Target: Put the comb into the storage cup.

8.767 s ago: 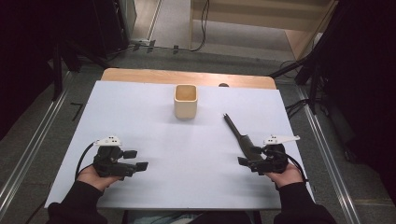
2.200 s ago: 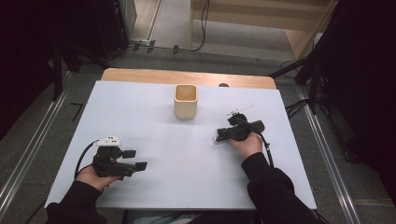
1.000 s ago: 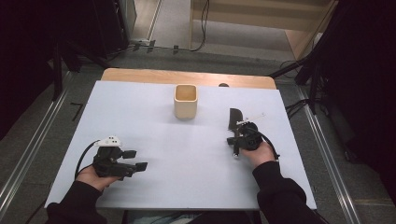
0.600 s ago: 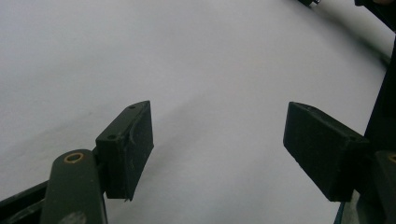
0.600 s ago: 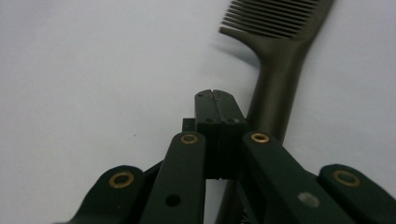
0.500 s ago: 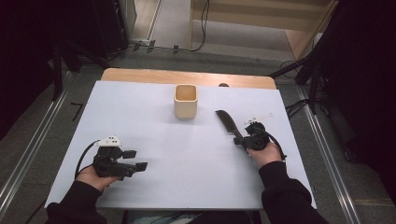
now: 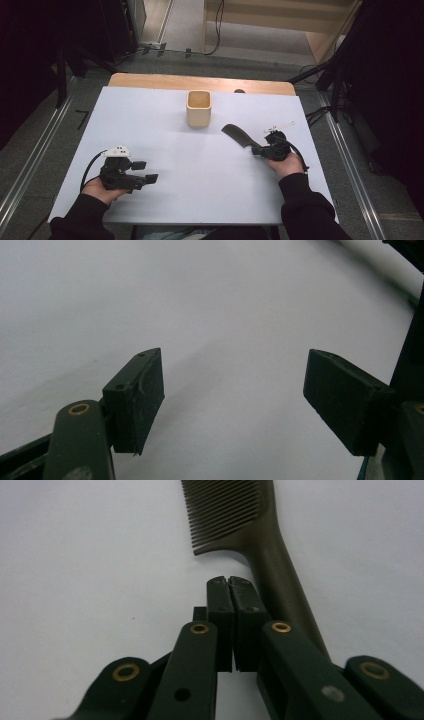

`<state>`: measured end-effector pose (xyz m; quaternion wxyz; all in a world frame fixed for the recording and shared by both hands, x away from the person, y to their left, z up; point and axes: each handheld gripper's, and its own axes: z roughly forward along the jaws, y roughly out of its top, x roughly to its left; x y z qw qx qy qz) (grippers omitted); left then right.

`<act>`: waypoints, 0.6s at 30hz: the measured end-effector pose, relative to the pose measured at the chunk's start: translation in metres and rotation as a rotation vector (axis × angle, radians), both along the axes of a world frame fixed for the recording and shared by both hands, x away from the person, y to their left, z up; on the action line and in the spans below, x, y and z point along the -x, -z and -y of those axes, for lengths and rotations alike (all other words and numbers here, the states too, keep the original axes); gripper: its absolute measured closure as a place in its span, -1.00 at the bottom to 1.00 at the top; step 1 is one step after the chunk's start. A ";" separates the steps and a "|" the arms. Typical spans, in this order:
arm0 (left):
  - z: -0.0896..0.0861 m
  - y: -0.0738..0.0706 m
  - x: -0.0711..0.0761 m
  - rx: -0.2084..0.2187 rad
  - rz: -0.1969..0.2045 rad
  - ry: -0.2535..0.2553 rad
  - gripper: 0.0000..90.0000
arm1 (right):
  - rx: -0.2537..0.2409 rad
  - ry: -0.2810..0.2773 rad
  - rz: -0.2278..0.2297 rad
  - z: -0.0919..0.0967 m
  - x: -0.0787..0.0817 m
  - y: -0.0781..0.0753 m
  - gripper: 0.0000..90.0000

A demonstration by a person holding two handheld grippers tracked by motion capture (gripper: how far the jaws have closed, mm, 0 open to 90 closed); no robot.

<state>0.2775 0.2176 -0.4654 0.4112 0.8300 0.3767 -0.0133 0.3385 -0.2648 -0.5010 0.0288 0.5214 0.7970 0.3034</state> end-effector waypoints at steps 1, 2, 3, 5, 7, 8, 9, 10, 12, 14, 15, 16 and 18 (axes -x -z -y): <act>0.000 0.000 0.000 0.001 0.000 -0.001 -0.44 | -0.006 -0.002 0.010 -0.001 0.001 -0.002 0.77; 0.000 0.000 0.000 -0.001 0.000 -0.002 -0.44 | -0.007 -0.010 0.030 -0.001 0.004 -0.004 0.66; 0.000 0.000 0.000 0.003 0.001 -0.003 -0.44 | -0.025 -0.024 0.070 -0.002 0.010 -0.009 0.48; 0.000 0.000 0.000 0.005 -0.001 -0.004 -0.44 | -0.039 -0.033 0.088 -0.002 0.013 -0.011 0.36; 0.000 0.000 0.000 0.002 -0.001 -0.001 -0.44 | -0.047 -0.035 0.107 -0.003 0.018 -0.013 0.13; 0.001 0.000 0.000 0.002 -0.001 0.000 -0.44 | -0.060 -0.039 0.111 -0.003 0.020 -0.014 0.05; 0.001 0.000 0.000 0.000 -0.001 0.002 -0.44 | -0.074 -0.039 0.109 -0.003 0.022 -0.015 0.02; 0.000 0.000 0.000 0.001 0.000 0.002 -0.44 | -0.093 -0.045 0.112 -0.003 0.024 -0.016 -0.02; 0.000 0.000 0.000 0.000 0.000 -0.001 -0.44 | -0.106 -0.049 0.126 -0.003 0.030 -0.018 -0.09; 0.000 0.000 0.000 0.001 -0.001 -0.001 -0.44 | -0.125 -0.046 0.135 -0.002 0.035 -0.020 -0.19; 0.000 0.000 0.000 0.001 -0.001 -0.001 -0.44 | -0.134 -0.049 0.141 -0.002 0.037 -0.021 -0.22; 0.000 0.000 0.000 0.002 -0.002 0.000 -0.44 | -0.143 -0.054 0.145 -0.002 0.040 -0.022 -0.25; 0.001 0.000 0.000 0.000 -0.002 0.003 -0.44 | -0.154 -0.058 0.164 -0.001 0.045 -0.025 -0.28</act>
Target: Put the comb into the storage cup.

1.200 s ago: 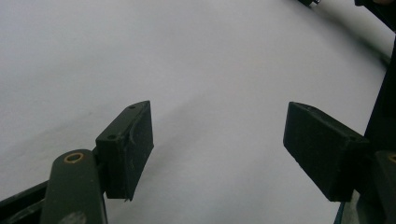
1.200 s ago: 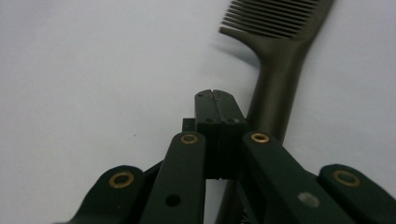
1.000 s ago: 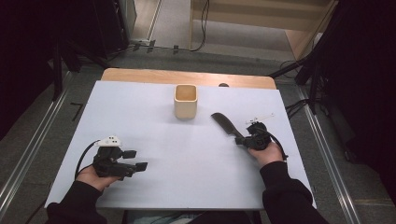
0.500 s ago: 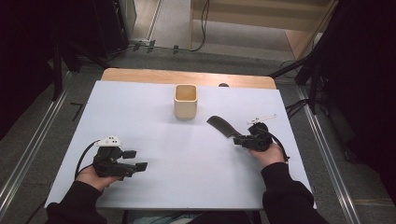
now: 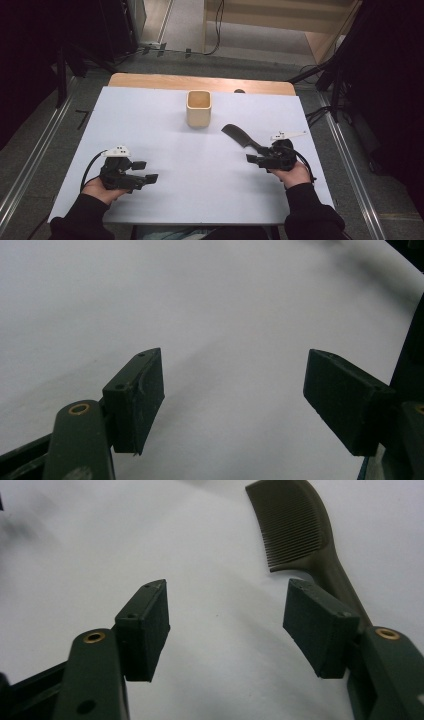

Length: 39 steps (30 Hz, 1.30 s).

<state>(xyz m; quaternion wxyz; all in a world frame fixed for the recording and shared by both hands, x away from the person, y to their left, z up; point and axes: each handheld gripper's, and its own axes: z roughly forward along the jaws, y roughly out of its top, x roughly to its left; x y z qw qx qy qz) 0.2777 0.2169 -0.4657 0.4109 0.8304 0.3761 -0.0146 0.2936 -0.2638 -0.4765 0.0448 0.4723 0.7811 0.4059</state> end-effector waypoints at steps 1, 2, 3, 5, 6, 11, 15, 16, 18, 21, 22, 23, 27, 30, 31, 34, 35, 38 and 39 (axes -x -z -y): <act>0.000 0.000 0.000 0.000 0.000 -0.001 -0.44 | -0.006 0.004 0.005 0.000 0.002 -0.001 -0.29; 0.000 0.000 0.000 0.000 -0.001 0.000 -0.44 | -0.012 0.009 0.018 0.000 0.004 -0.002 -0.31; 0.000 0.000 0.000 -0.001 0.000 -0.001 -0.44 | -0.013 0.014 0.033 0.001 0.007 -0.003 -0.36; 0.000 0.000 0.000 0.001 0.000 -0.003 -0.44 | 0.008 0.028 0.083 -0.001 0.012 -0.002 -0.44; 0.000 0.000 0.000 0.001 0.000 -0.003 -0.44 | 0.022 0.035 0.091 -0.002 0.014 -0.001 -0.46; 0.000 0.000 0.000 0.000 0.000 -0.002 -0.44 | 0.027 0.024 0.067 -0.006 0.024 0.002 -0.51; 0.000 0.000 0.000 -0.001 0.000 -0.004 -0.44 | 0.027 0.023 0.064 -0.008 0.033 0.002 -0.51; 0.000 0.000 0.000 -0.001 -0.001 -0.003 -0.44 | 0.029 0.022 0.066 -0.008 0.036 0.002 -0.51; 0.000 0.000 0.000 -0.001 0.000 -0.003 -0.44 | 0.032 0.019 0.065 -0.008 0.043 0.002 -0.51; 0.000 0.000 0.000 -0.001 0.000 -0.002 -0.44 | 0.029 0.013 0.067 -0.007 0.048 0.002 -0.52; 0.000 0.000 0.000 0.000 0.000 -0.004 -0.44 | 0.030 0.015 0.068 -0.006 0.050 0.002 -0.52; 0.000 0.000 0.000 0.000 -0.001 -0.003 -0.44 | 0.033 0.011 0.067 -0.006 0.052 0.002 -0.52; 0.000 0.000 0.000 0.002 0.000 -0.003 -0.45 | 0.028 0.007 0.067 -0.005 0.058 0.002 -0.52; 0.001 0.000 0.000 0.000 -0.001 -0.002 -0.44 | 0.027 0.002 0.067 -0.006 0.058 0.003 -0.52; 0.001 0.000 0.000 -0.001 0.000 -0.003 -0.45 | 0.025 -0.002 0.067 -0.007 0.057 0.003 -0.52; 0.000 0.000 0.000 0.003 0.000 -0.001 -0.45 | 0.029 -0.008 0.066 -0.007 0.057 0.003 -0.52; 0.000 0.000 0.000 0.005 0.001 -0.001 -0.44 | 0.030 -0.008 0.065 -0.008 0.057 0.003 -0.52; 0.000 0.000 0.000 0.010 0.000 0.003 -0.45 | 0.027 -0.006 0.062 -0.008 0.056 0.003 -0.52; 0.000 0.000 0.000 0.012 -0.001 0.003 -0.45 | 0.027 -0.008 0.063 -0.008 0.056 0.004 -0.52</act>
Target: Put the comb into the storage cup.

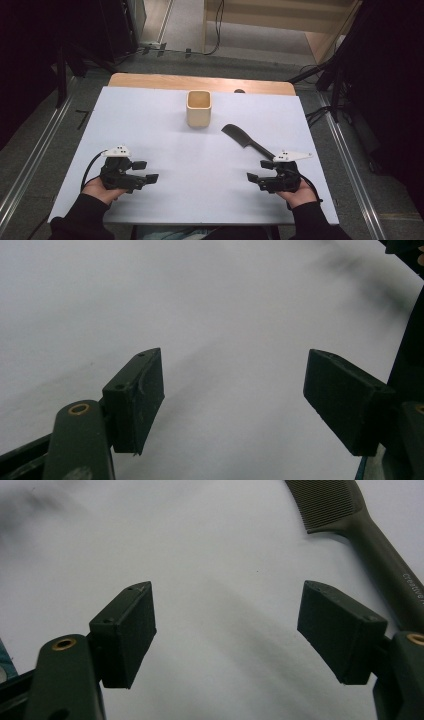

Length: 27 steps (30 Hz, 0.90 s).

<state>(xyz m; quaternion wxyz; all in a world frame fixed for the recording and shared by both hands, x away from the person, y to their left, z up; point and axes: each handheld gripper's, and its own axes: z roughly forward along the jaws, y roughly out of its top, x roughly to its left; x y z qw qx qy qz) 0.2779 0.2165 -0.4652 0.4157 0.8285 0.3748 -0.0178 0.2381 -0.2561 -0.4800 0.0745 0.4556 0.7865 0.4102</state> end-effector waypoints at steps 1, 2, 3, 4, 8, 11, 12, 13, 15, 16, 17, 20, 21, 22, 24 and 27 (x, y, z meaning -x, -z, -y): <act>0.000 0.000 0.000 0.000 0.001 0.000 -0.45 | -0.002 -0.001 0.000 0.000 -0.001 0.000 -0.52; 0.000 0.000 0.000 0.002 -0.001 0.001 -0.45 | -0.002 -0.003 -0.003 0.000 -0.001 0.000 -0.52; 0.000 0.000 0.000 0.004 -0.001 -0.001 -0.45 | -0.003 -0.002 -0.004 -0.001 -0.002 0.000 -0.52; 0.000 0.000 0.000 0.005 -0.001 -0.001 -0.45 | 0.000 -0.005 -0.003 -0.001 -0.003 0.000 -0.52; -0.001 0.000 0.000 0.002 -0.001 -0.006 -0.45 | -0.001 -0.006 -0.012 -0.001 -0.005 0.000 -0.52; -0.002 0.000 -0.001 0.005 0.000 -0.010 -0.45 | -0.002 -0.003 -0.010 0.000 -0.006 -0.001 -0.52; -0.002 0.000 -0.001 0.007 0.000 -0.013 -0.45 | -0.003 -0.002 -0.007 0.000 -0.007 -0.001 -0.52; -0.002 0.000 -0.001 0.009 -0.002 -0.014 -0.45 | -0.001 -0.002 -0.006 0.001 -0.008 -0.001 -0.52; -0.002 0.000 -0.001 0.010 -0.002 -0.013 -0.45 | -0.001 0.005 -0.004 0.003 -0.009 -0.001 -0.52; -0.002 0.000 -0.001 0.010 -0.001 -0.014 -0.45 | -0.003 0.009 -0.004 0.004 -0.010 -0.002 -0.52; -0.002 0.000 -0.002 0.012 -0.003 -0.013 -0.45 | -0.005 0.012 -0.003 0.006 -0.011 -0.002 -0.52; -0.002 0.000 -0.003 0.017 -0.008 -0.016 -0.45 | -0.015 0.022 0.010 0.009 -0.014 -0.004 -0.52; -0.002 0.001 -0.004 0.022 -0.009 -0.018 -0.45 | -0.017 0.024 0.013 0.010 -0.014 -0.004 -0.52; -0.002 0.001 -0.004 0.023 -0.009 -0.017 -0.45 | -0.024 0.029 0.015 0.012 -0.016 -0.005 -0.52; -0.002 0.001 -0.004 0.024 -0.009 -0.016 -0.45 | -0.023 0.025 0.018 0.012 -0.017 -0.005 -0.52; -0.002 0.000 -0.003 0.024 -0.004 -0.016 -0.45 | -0.021 0.026 0.020 0.014 -0.021 -0.005 -0.52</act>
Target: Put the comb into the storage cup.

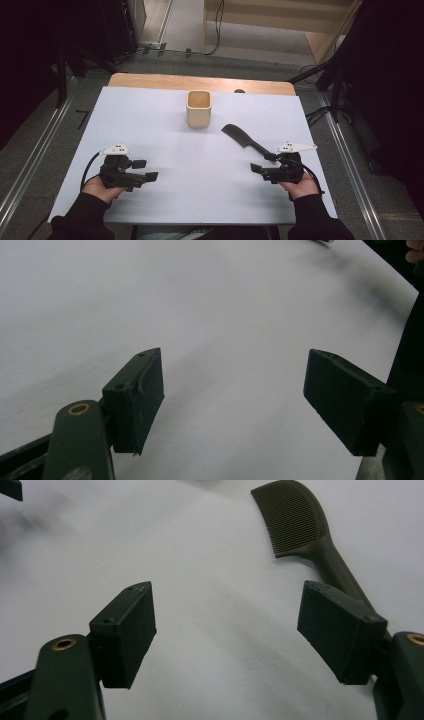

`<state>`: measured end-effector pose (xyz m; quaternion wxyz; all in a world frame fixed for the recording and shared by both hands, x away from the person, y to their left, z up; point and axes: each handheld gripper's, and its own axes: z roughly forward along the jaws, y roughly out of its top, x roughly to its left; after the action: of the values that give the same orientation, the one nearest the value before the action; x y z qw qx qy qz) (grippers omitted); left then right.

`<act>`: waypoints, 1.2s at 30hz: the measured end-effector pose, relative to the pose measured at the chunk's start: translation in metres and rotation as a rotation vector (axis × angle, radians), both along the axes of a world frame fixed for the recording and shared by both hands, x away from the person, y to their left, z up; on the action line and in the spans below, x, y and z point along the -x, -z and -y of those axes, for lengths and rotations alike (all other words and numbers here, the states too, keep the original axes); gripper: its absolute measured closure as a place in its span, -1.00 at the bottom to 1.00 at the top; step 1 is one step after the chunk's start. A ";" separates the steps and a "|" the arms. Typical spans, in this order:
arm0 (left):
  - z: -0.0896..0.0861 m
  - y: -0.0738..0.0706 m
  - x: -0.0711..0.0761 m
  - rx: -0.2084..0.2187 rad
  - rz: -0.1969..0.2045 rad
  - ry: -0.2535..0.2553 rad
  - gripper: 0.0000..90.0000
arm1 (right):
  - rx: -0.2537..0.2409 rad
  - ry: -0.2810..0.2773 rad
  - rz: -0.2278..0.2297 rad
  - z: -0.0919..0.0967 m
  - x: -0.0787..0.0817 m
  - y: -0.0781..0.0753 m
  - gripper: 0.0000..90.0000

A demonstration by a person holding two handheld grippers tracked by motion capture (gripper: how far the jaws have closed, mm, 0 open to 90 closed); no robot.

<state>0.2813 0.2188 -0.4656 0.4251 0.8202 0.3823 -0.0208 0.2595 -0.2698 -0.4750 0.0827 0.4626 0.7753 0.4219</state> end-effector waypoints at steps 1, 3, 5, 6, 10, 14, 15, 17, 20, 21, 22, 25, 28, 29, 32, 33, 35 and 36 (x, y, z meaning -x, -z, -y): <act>0.000 0.000 0.000 0.001 0.002 -0.001 -0.45 | -0.001 0.003 -0.004 0.000 -0.001 0.000 -0.52; 0.000 0.000 0.000 0.000 0.000 0.000 -0.45 | -0.001 0.005 0.002 0.002 -0.005 -0.001 -0.52; 0.001 0.000 0.000 -0.005 -0.003 0.001 -0.45 | -0.005 0.008 0.004 0.004 -0.008 -0.002 -0.52; 0.002 0.000 -0.001 -0.008 -0.002 0.002 -0.45 | -0.005 0.012 0.005 0.005 -0.010 -0.002 -0.52; 0.004 0.000 0.000 -0.011 0.001 0.016 -0.45 | 0.001 0.019 0.007 0.009 -0.018 -0.003 -0.52; 0.005 0.000 0.001 -0.021 0.005 0.020 -0.45 | 0.016 0.029 0.012 0.013 -0.024 -0.004 -0.52; 0.004 0.000 0.001 -0.018 0.005 0.019 -0.45 | 0.015 0.033 0.013 0.014 -0.025 -0.004 -0.52; 0.004 -0.001 0.001 -0.017 0.005 0.019 -0.45 | 0.016 0.031 0.007 0.015 -0.029 -0.004 -0.52; 0.005 -0.001 0.001 -0.019 0.005 0.017 -0.45 | 0.015 0.033 -0.005 0.017 -0.035 -0.003 -0.52; 0.005 0.000 0.001 -0.018 0.006 0.017 -0.45 | 0.015 0.034 -0.003 0.017 -0.038 -0.003 -0.52; 0.005 0.000 0.001 -0.019 0.006 0.016 -0.45 | 0.016 0.031 0.000 0.018 -0.040 -0.002 -0.52; 0.005 -0.001 0.002 -0.018 0.006 0.017 -0.45 | 0.009 0.031 0.006 0.020 -0.048 -0.003 -0.52; 0.004 -0.001 0.001 -0.018 0.006 0.016 -0.45 | 0.005 0.028 0.012 0.020 -0.056 -0.004 -0.52; 0.004 0.000 0.001 -0.019 0.005 0.016 -0.45 | 0.002 0.030 0.009 0.021 -0.058 -0.005 -0.52; 0.004 0.000 0.001 -0.018 0.005 0.015 -0.45 | 0.003 0.027 0.005 0.022 -0.063 -0.005 -0.56; 0.004 0.000 0.001 -0.016 0.006 0.014 -0.45 | -0.001 0.029 0.000 0.022 -0.065 -0.005 -0.56; 0.004 0.000 0.001 -0.019 0.005 0.016 -0.45 | -0.003 0.036 0.001 0.023 -0.068 -0.004 -0.56; 0.004 0.000 0.001 -0.019 0.005 0.016 -0.45 | -0.008 0.036 -0.003 0.024 -0.069 -0.004 -0.56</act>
<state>0.2799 0.2148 -0.4652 0.4180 0.8273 0.3748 -0.0187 0.3288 -0.2937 -0.4708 0.0876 0.4775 0.7653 0.4226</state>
